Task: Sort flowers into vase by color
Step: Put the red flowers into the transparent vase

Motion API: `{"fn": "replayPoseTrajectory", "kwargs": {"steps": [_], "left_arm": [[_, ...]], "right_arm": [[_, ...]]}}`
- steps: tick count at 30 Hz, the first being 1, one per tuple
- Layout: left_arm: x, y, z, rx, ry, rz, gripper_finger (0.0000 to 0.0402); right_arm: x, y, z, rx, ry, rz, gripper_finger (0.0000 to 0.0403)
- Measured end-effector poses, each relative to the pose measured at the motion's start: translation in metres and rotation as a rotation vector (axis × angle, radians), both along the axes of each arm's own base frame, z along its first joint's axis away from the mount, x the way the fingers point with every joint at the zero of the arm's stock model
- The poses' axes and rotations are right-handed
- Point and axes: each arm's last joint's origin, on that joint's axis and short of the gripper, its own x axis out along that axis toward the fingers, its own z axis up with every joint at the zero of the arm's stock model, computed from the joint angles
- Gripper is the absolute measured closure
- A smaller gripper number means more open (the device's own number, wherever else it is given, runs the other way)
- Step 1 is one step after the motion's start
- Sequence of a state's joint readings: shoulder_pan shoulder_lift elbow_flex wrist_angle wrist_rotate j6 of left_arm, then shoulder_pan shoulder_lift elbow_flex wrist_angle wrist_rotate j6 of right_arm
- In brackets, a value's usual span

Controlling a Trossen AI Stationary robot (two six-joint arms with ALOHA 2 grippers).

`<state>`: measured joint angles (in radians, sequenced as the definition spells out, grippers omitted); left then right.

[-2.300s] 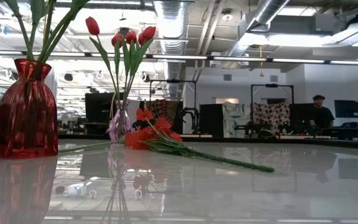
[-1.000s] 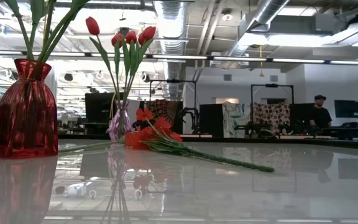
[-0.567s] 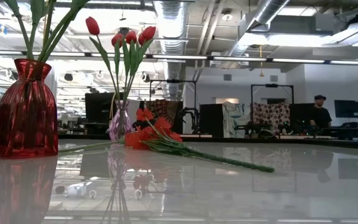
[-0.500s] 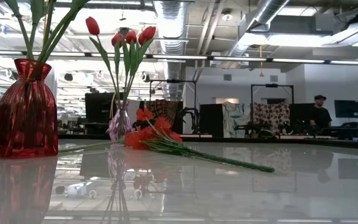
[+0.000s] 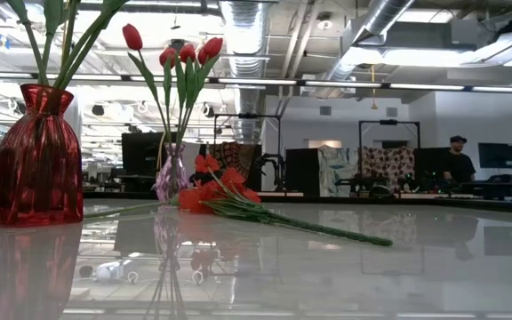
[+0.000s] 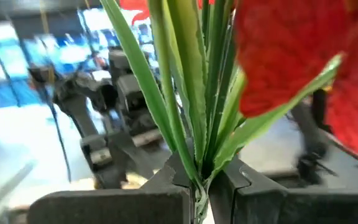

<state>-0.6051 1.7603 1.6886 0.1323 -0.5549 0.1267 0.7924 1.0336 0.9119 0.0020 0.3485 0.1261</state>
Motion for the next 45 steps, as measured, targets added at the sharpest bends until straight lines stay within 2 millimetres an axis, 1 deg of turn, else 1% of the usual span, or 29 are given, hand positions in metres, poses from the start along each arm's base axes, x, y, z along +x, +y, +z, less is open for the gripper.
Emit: {"fn": "replayPoseTrajectory", "kwargs": {"steps": [5,8,10,13,15,18,20,23,25,28,32,34,41,43,45], "left_arm": [[-0.05,-0.006,0.023,-0.152,0.121,-0.162,0.0394],[-0.074,-0.021,0.03,-0.237,0.128,-0.232,0.0394],[-0.088,-0.036,0.031,-0.266,0.101,-0.259,0.0394],[-0.103,-0.063,0.023,-0.296,0.073,-0.283,0.0394],[-0.111,-0.082,0.014,-0.302,0.072,-0.269,0.0394],[-0.119,-0.113,-0.001,-0.365,0.023,-0.245,0.0394],[-0.122,-0.132,-0.009,-0.427,-0.029,-0.277,0.0394],[-0.125,-0.157,-0.021,-0.487,-0.097,-0.336,0.0394],[-0.126,-0.17,-0.026,-0.503,-0.118,-0.345,0.0394],[-0.123,-0.182,-0.03,-0.499,-0.117,-0.363,0.0394],[-0.113,-0.201,-0.04,-0.5,-0.097,-0.44,0.0394],[-0.107,-0.214,-0.053,-0.504,-0.084,-0.433,0.0394],[-0.085,-0.265,-0.116,-0.494,-0.067,-0.34,0.0394],[-0.074,-0.273,-0.131,-0.488,-0.074,-0.309,0.0394],[-0.06,-0.277,-0.146,-0.462,-0.087,-0.265,0.0394]], "right_arm": [[-0.001,0.001,-0.002,-0.005,0.022,0.002,0.0125],[-0.001,0.0,-0.005,-0.004,0.05,-0.001,0.0125],[-0.001,0.0,-0.005,0.003,0.06,-0.005,0.0125],[-0.001,0.0,-0.005,0.01,0.062,-0.007,0.0125],[-0.001,0.0,-0.005,0.025,0.068,-0.018,0.0125],[-0.001,-0.001,-0.005,0.039,0.07,-0.054,0.0125],[-0.001,-0.001,-0.005,0.058,0.078,-0.063,0.0125],[-0.001,-0.001,-0.005,0.087,0.087,-0.084,0.0125],[-0.001,-0.001,-0.005,0.109,0.095,-0.088,0.0125],[-0.001,-0.001,-0.004,0.15,0.108,-0.093,0.0125],[-0.001,-0.001,-0.004,0.196,0.12,-0.096,0.0125],[-0.002,0.001,-0.002,0.21,0.11,-0.105,0.0125],[-0.012,0.01,0.001,0.234,0.078,-0.125,0.0125],[-0.016,0.013,0.001,0.243,0.078,-0.14,0.0125],[-0.021,0.017,0.001,0.26,0.082,-0.143,0.0125]]}}
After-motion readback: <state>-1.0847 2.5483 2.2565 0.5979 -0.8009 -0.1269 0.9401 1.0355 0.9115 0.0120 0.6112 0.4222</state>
